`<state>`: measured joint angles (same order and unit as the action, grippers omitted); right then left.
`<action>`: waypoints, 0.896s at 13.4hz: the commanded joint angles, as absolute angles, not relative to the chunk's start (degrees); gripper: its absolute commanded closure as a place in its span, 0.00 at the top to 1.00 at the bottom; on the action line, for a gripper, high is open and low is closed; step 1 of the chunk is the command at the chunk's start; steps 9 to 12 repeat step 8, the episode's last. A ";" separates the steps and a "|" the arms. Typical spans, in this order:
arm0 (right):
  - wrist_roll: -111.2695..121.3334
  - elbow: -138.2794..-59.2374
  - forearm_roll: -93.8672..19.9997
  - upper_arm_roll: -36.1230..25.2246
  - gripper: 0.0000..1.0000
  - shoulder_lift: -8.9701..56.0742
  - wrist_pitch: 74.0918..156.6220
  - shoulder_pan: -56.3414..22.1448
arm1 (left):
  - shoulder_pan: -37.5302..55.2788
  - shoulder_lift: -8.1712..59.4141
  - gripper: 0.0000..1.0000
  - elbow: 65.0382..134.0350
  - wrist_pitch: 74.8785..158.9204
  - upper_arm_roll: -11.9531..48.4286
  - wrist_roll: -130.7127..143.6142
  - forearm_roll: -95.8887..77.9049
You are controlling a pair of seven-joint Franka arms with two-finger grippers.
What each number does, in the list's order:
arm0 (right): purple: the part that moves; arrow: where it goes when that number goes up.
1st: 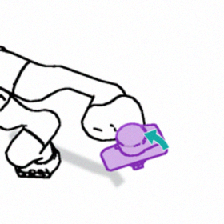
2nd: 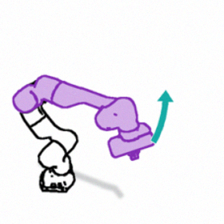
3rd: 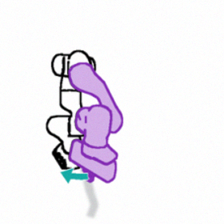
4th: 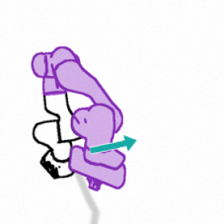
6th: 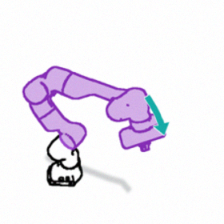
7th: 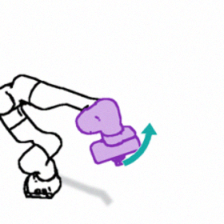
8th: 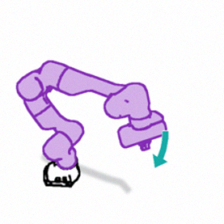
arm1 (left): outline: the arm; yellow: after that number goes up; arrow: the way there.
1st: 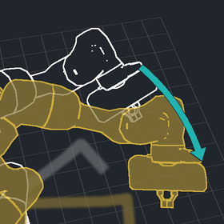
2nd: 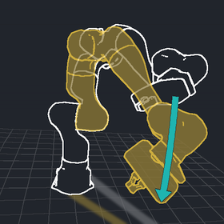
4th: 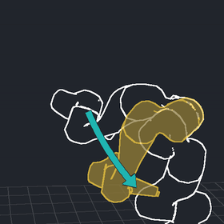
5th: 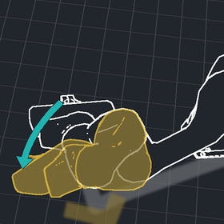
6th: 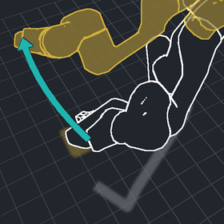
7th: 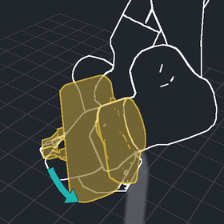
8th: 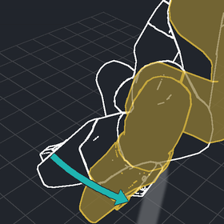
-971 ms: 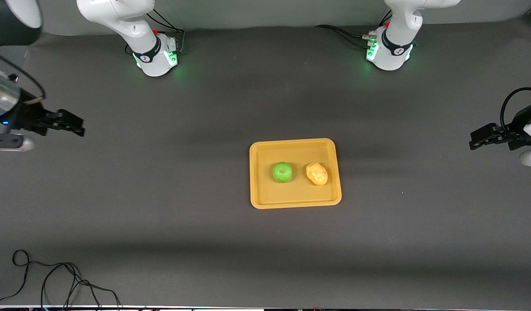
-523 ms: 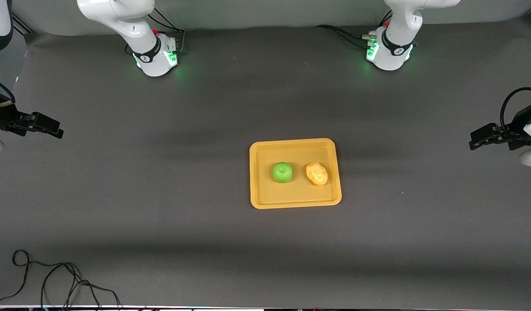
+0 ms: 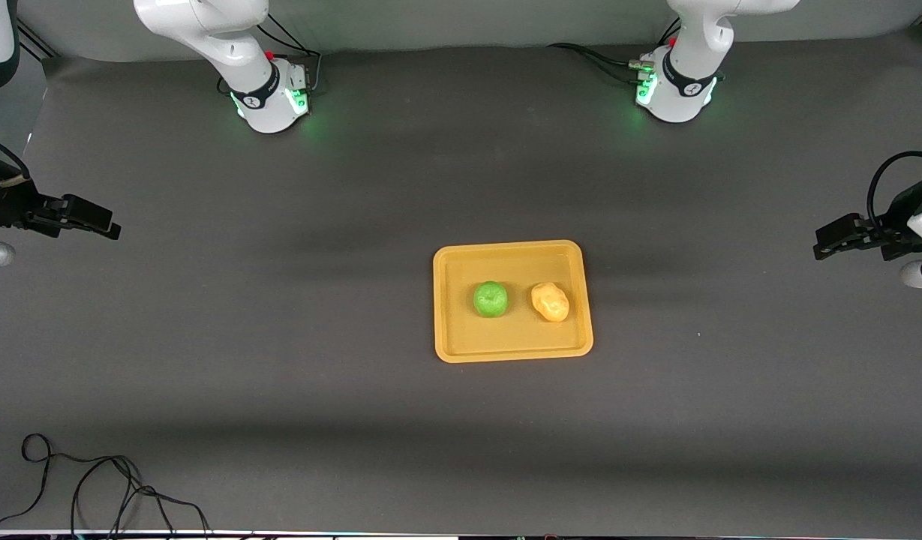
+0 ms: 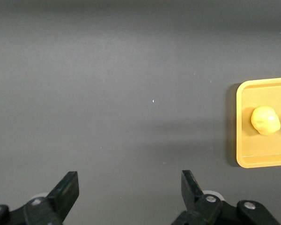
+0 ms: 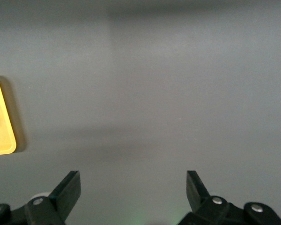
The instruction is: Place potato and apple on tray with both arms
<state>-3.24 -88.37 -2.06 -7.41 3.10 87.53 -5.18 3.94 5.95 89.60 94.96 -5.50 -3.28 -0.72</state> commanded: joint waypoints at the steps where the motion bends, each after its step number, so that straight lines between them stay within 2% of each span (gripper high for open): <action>1: -1.76 -89.03 -3.25 -7.82 1.00 2.37 87.63 -5.10 | 4.48 4.83 0.98 89.39 93.17 -5.36 -2.02 -0.70; 12: -1.49 -88.95 -2.73 -7.91 1.00 2.46 87.71 -5.10 | 4.57 4.57 0.98 89.21 92.81 -5.19 -0.44 -0.62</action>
